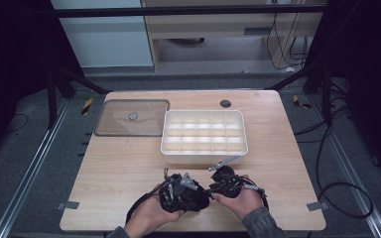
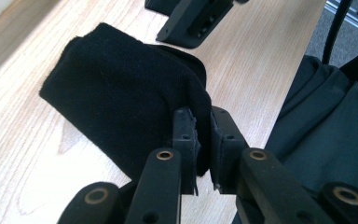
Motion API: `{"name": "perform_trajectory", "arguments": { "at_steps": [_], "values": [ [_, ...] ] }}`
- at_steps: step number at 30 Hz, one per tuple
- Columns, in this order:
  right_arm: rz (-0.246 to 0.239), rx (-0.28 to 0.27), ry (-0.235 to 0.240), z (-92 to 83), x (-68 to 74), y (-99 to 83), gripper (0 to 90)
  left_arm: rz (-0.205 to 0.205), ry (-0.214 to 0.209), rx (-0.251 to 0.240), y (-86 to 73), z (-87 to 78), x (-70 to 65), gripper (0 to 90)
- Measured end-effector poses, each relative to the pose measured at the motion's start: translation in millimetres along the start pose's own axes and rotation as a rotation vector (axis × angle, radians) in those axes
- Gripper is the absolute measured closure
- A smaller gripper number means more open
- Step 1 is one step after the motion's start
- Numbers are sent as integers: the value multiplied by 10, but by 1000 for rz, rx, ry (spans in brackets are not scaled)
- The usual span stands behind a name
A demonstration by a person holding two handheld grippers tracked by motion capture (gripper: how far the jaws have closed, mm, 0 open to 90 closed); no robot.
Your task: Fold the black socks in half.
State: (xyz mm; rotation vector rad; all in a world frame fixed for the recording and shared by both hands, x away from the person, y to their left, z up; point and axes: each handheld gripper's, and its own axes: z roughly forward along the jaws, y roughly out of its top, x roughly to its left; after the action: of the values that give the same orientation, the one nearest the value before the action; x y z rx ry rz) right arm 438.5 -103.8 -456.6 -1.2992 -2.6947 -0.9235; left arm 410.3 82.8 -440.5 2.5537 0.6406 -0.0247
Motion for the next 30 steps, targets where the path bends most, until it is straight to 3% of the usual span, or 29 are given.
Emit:
{"name": "perform_trajectory", "arguments": {
  "at_steps": [30],
  "values": [
    [30, 2, -10, -31, -164, -162, 633, -14, -41, 11, 72, 232, -15, 812]
  ]
}}
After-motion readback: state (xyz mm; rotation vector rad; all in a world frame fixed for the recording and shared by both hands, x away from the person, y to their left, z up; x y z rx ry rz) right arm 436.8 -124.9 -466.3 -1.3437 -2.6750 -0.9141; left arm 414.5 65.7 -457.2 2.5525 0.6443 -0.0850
